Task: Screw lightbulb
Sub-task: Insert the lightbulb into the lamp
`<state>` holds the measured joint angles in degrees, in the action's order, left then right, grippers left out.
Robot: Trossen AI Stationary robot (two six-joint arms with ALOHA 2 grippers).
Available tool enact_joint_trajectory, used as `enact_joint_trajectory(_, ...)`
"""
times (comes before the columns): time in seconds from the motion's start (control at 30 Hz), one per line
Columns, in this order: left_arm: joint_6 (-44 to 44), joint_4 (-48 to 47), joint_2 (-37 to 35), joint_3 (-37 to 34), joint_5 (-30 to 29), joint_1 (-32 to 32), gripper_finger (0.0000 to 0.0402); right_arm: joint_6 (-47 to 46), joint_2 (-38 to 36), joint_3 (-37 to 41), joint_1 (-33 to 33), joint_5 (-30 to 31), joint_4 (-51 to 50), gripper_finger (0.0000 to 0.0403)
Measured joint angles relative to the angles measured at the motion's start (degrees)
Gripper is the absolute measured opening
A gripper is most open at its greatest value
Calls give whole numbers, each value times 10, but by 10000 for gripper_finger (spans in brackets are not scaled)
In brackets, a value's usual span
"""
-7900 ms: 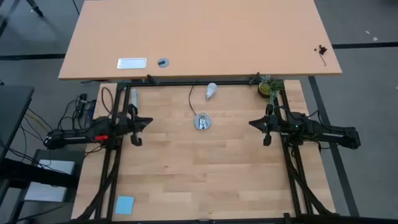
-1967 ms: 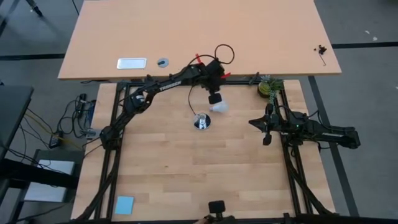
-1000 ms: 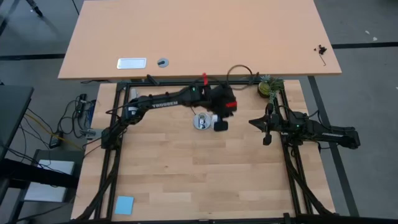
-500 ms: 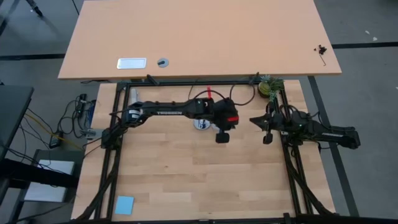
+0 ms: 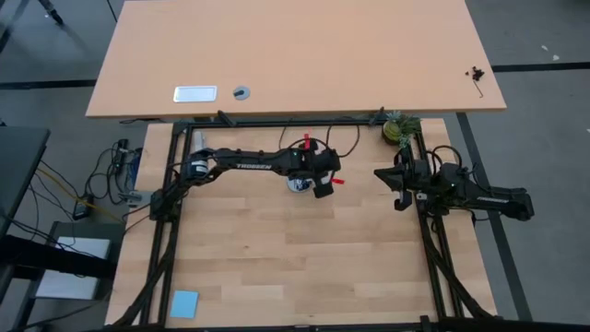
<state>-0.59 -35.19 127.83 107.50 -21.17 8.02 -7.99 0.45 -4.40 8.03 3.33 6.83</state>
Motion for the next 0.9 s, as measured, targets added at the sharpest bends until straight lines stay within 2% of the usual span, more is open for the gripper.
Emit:
enact_joint_trajectory(0.2, 5, 81, 0, -56, 78, 3, 0, 0, 0, 0, 0, 0, 0, 23)
enact_joint_trajectory(0.3, 22, 76, 0, -64, 105, 0, 0, 0, 0, 0, 0, 0, -1, 24)
enact_joint_trajectory(0.5, 57, 79, 0, -61, 115, -34, 0, -12, 0, 0, 0, -5, 0, 23)
enact_joint_trajectory(0.6, 82, 81, 0, -57, 128, -48, 0, -50, 0, 0, 0, -44, 11, 23)
enact_joint_trajectory(0.73, 92, 58, 0, -57, 110, -60, 0, -101, 1, 0, -1, -100, 19, 24)
enact_joint_trajectory(0.9, 78, 37, 0, -56, 103, -48, 0, -130, 42, 0, -13, -92, 15, 25)
